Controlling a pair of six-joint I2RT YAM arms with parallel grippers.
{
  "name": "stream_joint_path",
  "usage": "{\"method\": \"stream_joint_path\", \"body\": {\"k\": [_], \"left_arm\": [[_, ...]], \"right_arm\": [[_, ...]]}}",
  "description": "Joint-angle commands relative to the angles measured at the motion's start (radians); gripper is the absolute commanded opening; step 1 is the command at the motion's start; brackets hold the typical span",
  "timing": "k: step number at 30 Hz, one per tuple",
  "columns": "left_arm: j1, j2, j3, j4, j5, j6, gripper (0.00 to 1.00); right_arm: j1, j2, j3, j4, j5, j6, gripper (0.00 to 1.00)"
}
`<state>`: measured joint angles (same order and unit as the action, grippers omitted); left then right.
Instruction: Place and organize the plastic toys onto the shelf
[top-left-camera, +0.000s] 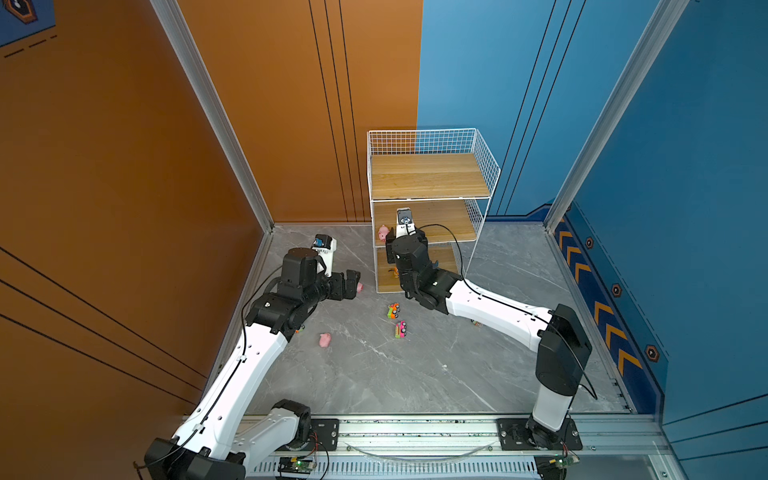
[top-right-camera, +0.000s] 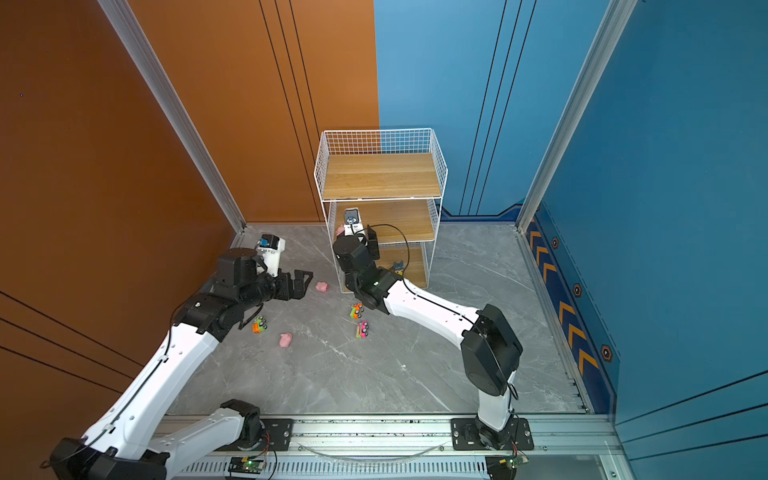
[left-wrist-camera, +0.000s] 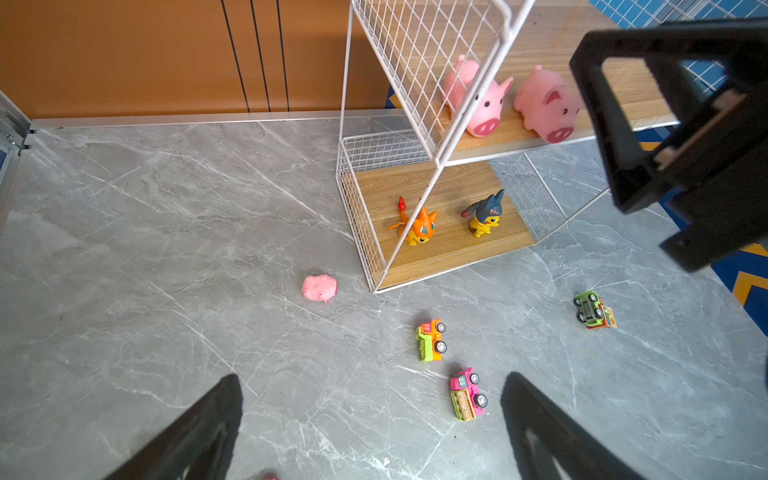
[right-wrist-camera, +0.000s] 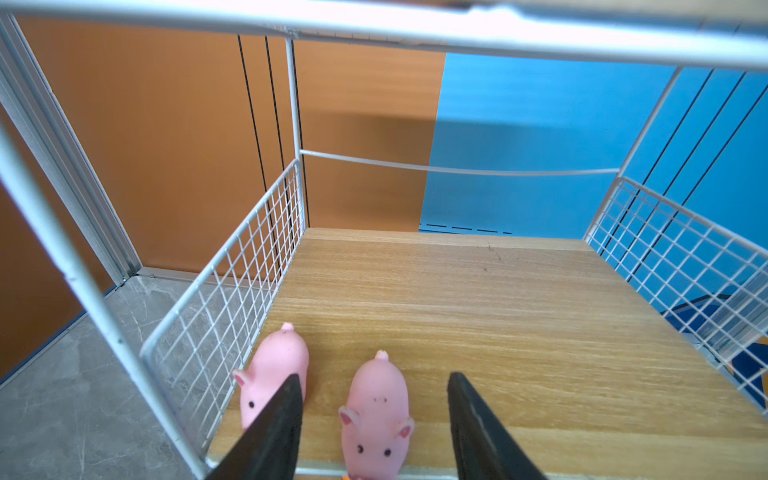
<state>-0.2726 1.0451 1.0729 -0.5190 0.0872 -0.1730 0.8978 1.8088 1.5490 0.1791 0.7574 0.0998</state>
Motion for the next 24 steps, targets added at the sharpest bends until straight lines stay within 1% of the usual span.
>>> {"method": "stream_joint_path", "body": {"k": [1, 9, 13, 16, 19, 22, 24], "left_arm": [[0.010, -0.016, -0.011, 0.011, 0.017, -0.005, 0.98], [0.011, -0.012, -0.011, 0.011, 0.016, -0.004, 0.98], [0.012, -0.008, -0.011, 0.010, 0.015, -0.003, 0.98], [0.012, -0.004, -0.011, 0.011, 0.016, -0.005, 0.98], [0.012, -0.001, -0.011, 0.011, 0.016, -0.005, 0.98], [0.014, 0.000, -0.011, 0.011, 0.016, -0.005, 0.98], [0.014, 0.000, -0.011, 0.011, 0.016, -0.005, 0.98]], "right_arm": [[0.006, -0.053, -0.019, 0.036, 0.020, -0.023, 0.58], [0.007, -0.122, -0.078, 0.023, -0.021, -0.016, 0.61], [0.008, -0.191, -0.152, -0.010, -0.054, 0.001, 0.58], [-0.007, -0.242, -0.198, -0.072, -0.131, 0.043, 0.51], [-0.032, -0.283, -0.235, -0.130, -0.242, 0.077, 0.46], [-0.057, -0.310, -0.274, -0.142, -0.365, 0.075, 0.42], [-0.074, -0.318, -0.292, -0.152, -0.419, 0.073, 0.38]]}}
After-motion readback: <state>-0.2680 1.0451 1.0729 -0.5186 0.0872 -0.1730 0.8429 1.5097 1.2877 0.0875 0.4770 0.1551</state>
